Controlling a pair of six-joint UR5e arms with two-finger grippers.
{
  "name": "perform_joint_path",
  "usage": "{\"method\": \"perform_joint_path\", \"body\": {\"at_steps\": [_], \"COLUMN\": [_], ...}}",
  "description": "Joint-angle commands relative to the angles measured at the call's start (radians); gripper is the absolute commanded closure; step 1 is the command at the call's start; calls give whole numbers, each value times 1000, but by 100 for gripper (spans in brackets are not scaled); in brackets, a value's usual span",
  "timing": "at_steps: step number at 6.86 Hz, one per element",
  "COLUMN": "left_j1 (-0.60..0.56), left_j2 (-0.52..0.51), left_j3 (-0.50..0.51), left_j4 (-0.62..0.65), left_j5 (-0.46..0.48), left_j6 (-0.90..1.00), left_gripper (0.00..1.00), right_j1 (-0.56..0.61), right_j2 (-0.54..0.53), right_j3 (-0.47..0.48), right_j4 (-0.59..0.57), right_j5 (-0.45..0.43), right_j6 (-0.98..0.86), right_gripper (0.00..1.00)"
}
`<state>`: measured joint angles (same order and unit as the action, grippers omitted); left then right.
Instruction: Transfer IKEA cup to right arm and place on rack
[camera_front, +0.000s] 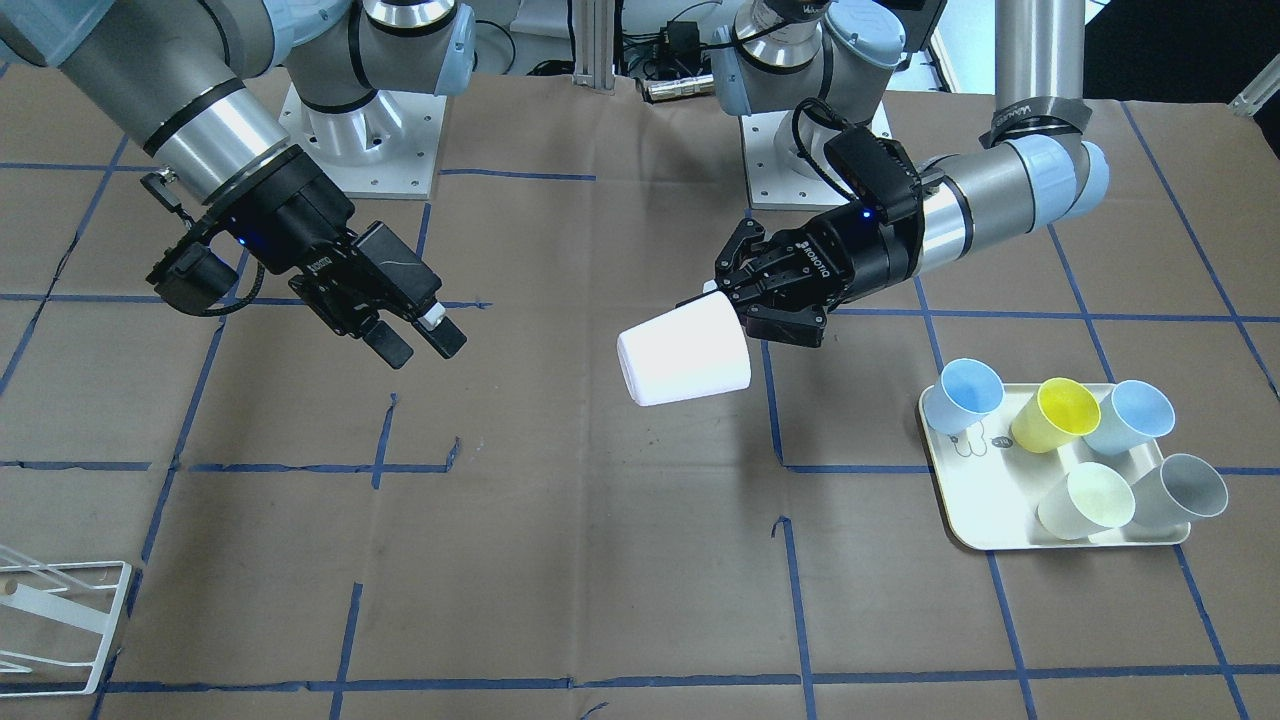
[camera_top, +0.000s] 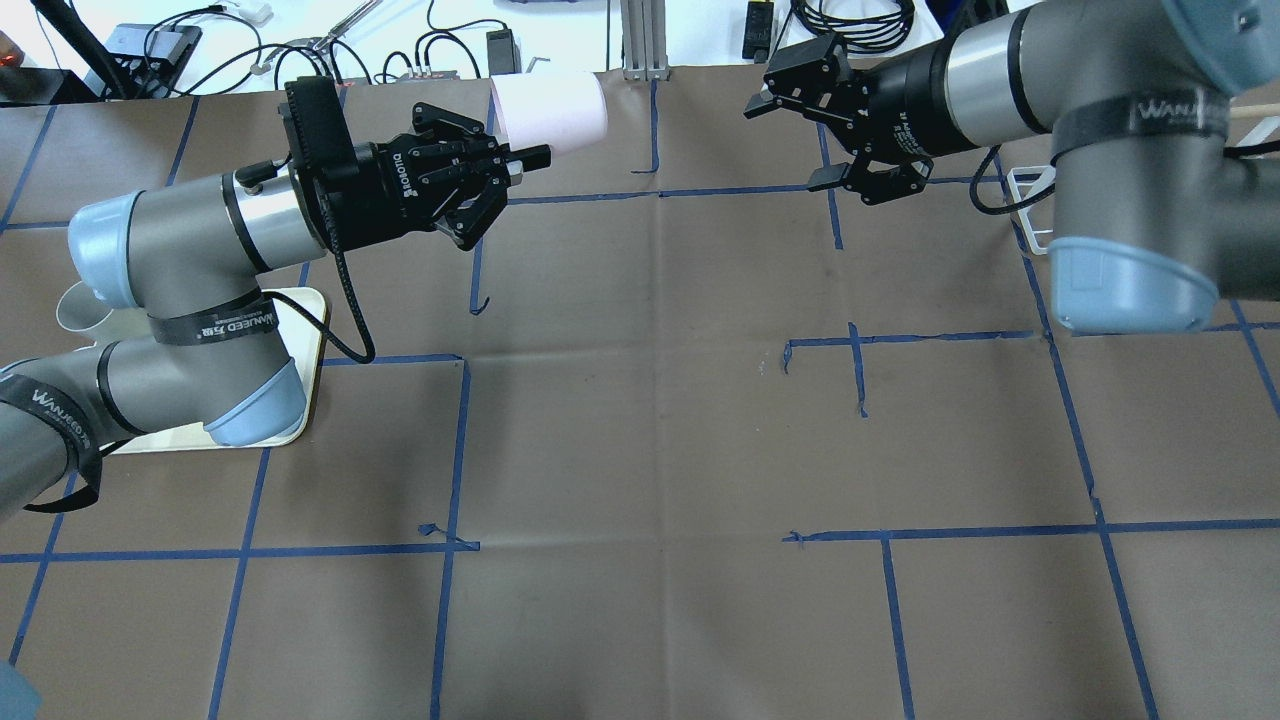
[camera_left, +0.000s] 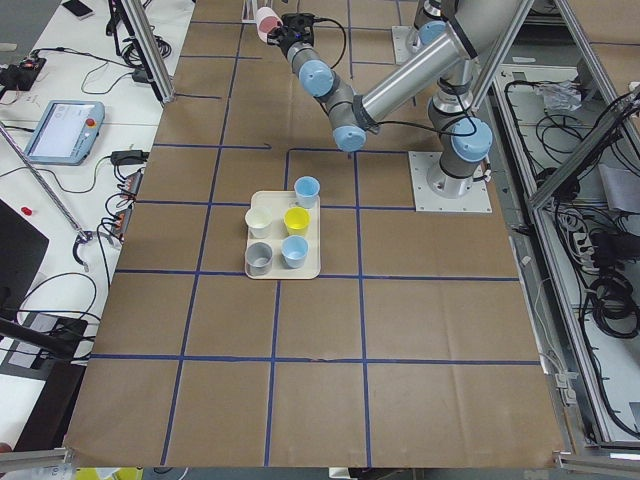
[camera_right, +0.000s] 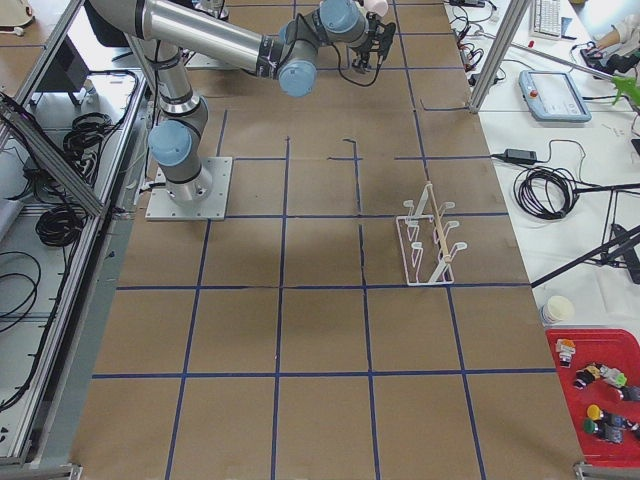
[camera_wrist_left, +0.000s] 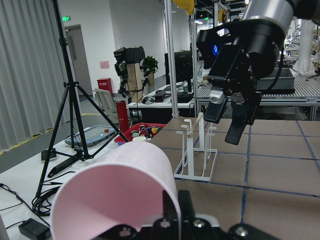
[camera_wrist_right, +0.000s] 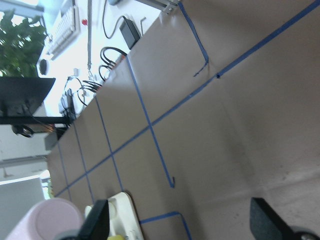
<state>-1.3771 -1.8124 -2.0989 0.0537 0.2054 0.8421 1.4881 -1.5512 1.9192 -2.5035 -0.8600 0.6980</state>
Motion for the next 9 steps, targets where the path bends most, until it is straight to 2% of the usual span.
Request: {"method": "perform_joint_path", "body": {"at_steps": [1, 4, 6, 8, 9], "left_j1": [-28, -71, -71, -73, -73], "left_j2": [-10, -7, -10, -8, -8], "left_j3": [-3, -1, -1, -1, -1], "left_j4": [12, 11, 14, 15, 15], "left_j5": [-6, 8, 8, 8, 8], "left_j6": [-43, -116, -117, -118, -120], "left_gripper": [100, 100, 100, 100, 100], "right_j1": [-2, 6, 6, 6, 15], "right_j2": [8, 17, 55, 92, 129], "right_j3": [58, 173, 208, 262, 259], "right_j4": [-252, -678, -959, -1087, -1121], "right_j5": [70, 73, 72, 61, 65], "right_j6": [213, 456, 620, 644, 643], "right_gripper": [1, 2, 2, 1, 1]}}
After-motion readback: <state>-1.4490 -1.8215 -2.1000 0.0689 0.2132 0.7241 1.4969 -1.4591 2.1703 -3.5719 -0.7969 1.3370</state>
